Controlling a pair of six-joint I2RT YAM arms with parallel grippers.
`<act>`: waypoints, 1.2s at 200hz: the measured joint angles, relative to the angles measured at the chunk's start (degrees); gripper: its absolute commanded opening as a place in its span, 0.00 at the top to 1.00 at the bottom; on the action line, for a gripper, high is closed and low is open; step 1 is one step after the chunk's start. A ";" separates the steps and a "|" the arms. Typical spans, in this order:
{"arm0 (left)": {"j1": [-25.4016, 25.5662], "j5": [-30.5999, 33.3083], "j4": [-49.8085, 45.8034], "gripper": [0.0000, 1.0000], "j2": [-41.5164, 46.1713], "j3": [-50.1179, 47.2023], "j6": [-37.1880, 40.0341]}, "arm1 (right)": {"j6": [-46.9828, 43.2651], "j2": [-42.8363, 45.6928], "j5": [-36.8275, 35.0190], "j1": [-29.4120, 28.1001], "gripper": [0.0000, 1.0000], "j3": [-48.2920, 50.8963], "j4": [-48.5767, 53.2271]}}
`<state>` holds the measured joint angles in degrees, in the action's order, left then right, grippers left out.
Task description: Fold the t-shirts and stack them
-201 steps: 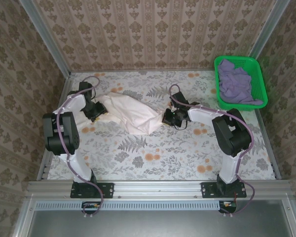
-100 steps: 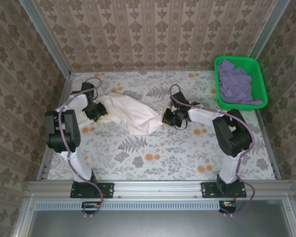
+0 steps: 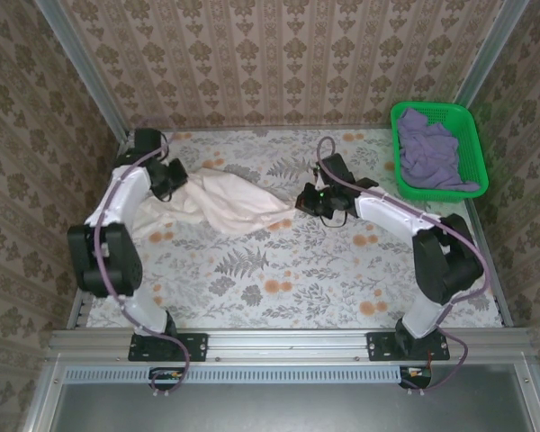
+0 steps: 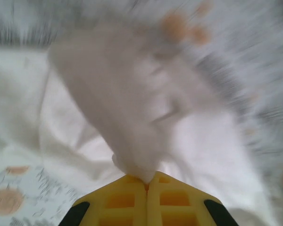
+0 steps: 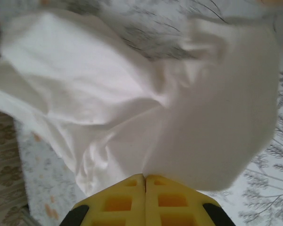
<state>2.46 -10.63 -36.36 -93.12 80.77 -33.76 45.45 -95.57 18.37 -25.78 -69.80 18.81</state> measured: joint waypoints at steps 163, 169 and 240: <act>12.22 -9.22 22.32 1.00 23.34 31.80 2.97 | -20.72 34.53 -15.74 -0.37 1.00 -24.11 5.81; 12.35 -9.11 22.23 1.00 22.77 32.63 2.95 | -21.16 34.12 -16.41 -0.37 1.00 -24.81 5.64; 9.46 -3.32 11.13 0.81 -1.25 47.25 -2.10 | -21.46 10.27 -26.84 7.63 1.00 -39.04 13.92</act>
<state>11.92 -13.96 -25.23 -94.37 128.03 -35.86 23.99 -85.30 -8.47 -18.15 -108.84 32.73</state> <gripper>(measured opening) 0.065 0.066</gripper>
